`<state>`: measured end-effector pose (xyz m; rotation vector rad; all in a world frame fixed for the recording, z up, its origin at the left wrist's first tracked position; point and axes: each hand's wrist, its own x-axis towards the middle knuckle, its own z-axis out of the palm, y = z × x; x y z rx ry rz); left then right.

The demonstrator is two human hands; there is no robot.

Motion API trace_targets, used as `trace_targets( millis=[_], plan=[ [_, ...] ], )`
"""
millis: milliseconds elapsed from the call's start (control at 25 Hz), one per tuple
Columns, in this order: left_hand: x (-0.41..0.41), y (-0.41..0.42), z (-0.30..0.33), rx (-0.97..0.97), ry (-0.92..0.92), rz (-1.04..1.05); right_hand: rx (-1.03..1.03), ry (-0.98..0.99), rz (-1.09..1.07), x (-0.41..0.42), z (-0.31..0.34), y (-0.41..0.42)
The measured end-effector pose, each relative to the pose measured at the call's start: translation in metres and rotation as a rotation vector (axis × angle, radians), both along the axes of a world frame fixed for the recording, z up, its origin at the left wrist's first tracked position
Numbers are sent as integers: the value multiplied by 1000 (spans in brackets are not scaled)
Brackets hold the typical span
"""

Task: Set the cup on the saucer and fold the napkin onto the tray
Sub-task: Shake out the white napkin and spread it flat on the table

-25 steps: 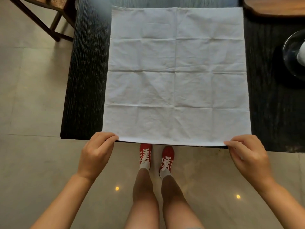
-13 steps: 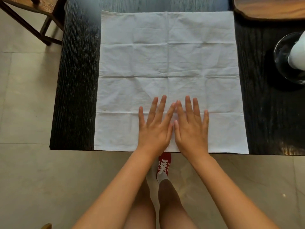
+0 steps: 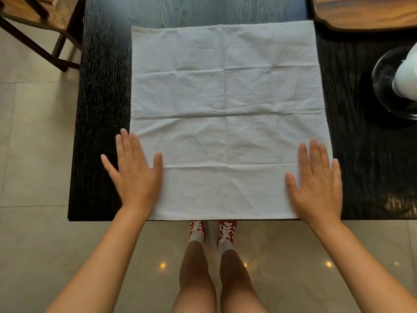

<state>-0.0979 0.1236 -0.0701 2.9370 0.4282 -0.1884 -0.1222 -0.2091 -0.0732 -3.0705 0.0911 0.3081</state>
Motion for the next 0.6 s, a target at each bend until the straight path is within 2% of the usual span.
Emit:
trace_targets(
  millis=[40, 120, 200, 280, 400, 600],
  plan=[
    [10, -17, 3, -29, -61, -66, -5, 2, 1, 0, -1, 0],
    [33, -62, 3, -74, -153, -393, -12, 4, -2, 1, -1, 0],
    [53, -100, -2, -36, -145, -712, -14, 2, -2, 0, 1, 0],
    [76, -107, -10, 15, -74, -856, -16, 2, 2, 0, 1, 0],
    [114, -74, -22, 16, -77, -860, -15, 12, 4, 2, 1, 0],
    [203, -17, -24, 27, -41, -694, -23, 39, 10, 1, 4, 0]
  ],
)
